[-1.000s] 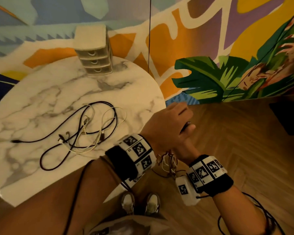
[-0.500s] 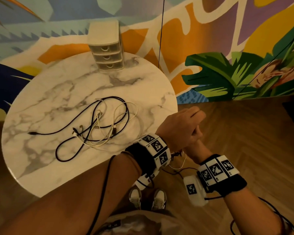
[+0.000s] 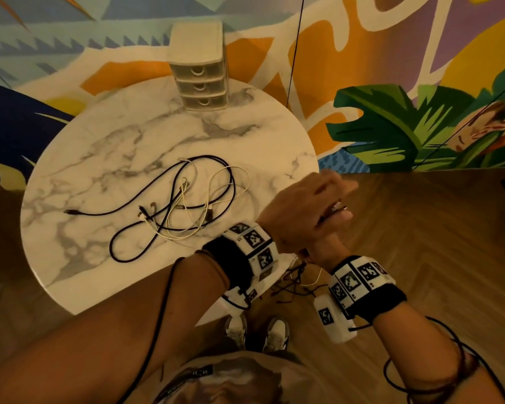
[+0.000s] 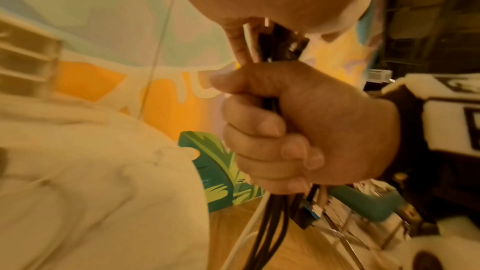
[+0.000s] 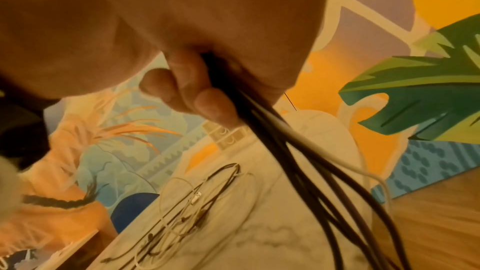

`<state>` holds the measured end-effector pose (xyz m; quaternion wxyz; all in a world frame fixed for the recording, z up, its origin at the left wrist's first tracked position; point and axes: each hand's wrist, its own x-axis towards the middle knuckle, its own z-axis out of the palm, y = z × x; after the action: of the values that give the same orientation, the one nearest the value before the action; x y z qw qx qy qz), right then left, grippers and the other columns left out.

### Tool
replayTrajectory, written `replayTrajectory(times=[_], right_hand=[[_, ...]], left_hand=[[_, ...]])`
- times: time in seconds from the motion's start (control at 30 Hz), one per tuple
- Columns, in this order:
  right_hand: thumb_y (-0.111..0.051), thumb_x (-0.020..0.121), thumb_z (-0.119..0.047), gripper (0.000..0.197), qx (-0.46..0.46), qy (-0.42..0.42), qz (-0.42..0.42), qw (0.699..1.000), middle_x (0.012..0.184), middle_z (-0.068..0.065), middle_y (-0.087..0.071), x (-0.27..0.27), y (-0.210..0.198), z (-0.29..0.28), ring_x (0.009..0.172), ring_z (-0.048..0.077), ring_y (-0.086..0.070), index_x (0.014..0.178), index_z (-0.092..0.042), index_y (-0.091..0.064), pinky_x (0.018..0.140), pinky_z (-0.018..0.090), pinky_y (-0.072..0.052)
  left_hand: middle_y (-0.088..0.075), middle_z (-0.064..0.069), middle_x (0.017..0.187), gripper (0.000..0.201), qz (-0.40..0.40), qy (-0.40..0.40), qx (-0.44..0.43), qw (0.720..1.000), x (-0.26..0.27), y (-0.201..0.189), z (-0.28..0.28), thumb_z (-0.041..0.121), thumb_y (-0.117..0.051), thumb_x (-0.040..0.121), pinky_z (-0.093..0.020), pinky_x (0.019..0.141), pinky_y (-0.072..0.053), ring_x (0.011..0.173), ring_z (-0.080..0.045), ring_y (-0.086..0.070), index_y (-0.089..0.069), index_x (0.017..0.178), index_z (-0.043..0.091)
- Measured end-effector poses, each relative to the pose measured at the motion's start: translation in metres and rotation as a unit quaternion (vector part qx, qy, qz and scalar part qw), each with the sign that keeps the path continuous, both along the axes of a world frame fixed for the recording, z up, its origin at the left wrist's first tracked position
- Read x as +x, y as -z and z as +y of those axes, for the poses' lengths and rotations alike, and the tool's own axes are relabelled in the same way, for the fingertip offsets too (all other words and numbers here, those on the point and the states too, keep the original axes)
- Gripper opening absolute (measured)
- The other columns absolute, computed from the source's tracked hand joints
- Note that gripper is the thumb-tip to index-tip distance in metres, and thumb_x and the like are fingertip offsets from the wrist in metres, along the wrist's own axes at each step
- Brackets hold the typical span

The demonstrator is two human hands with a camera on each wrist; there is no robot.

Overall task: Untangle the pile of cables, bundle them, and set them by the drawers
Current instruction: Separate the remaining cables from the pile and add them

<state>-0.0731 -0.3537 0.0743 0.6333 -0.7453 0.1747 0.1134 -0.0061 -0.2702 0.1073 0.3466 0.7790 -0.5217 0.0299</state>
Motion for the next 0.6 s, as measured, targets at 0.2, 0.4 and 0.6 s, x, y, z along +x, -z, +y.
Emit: replayTrajectory(times=[0.2,0.4,0.6], right_hand=[[-0.026,0.101,-0.015,0.041,0.083,0.045,0.007,0.996,0.058,0.019,-0.056,0.011,0.024,0.002,0.033,0.01,-0.028,0.115,-0.018,-0.065,0.036,0.018,-0.026],[-0.026,0.101,-0.018,0.043,0.071,-0.002,0.045,0.996,0.048,0.003,-0.041,0.016,0.039,0.011,0.037,0.009,-0.028,0.104,-0.008,-0.068,0.036,0.018,-0.022],[-0.027,0.1,-0.014,0.045,0.055,-0.028,0.044,0.997,0.046,0.006,-0.036,0.026,0.042,0.033,0.034,0.009,-0.025,0.086,0.001,-0.067,0.036,0.019,-0.022]], left_hand=[[-0.057,-0.006,0.086,0.037,0.036,-0.21,0.084,0.973,0.041,0.059,0.114,0.036,-0.035,0.092,-0.036,0.064,-0.048,0.079,-0.023,-0.054,-0.06,0.084,0.009],[-0.063,-0.012,0.111,0.032,0.183,-0.325,0.435,0.819,0.06,0.11,0.251,0.032,-0.043,0.092,-0.034,0.076,-0.045,0.1,-0.031,-0.06,-0.054,0.119,0.018],[-0.062,-0.01,0.103,0.016,0.089,-0.3,0.44,0.842,0.049,0.121,0.248,0.015,-0.052,0.088,-0.038,0.07,-0.05,0.095,-0.032,-0.059,-0.058,0.102,0.013]])
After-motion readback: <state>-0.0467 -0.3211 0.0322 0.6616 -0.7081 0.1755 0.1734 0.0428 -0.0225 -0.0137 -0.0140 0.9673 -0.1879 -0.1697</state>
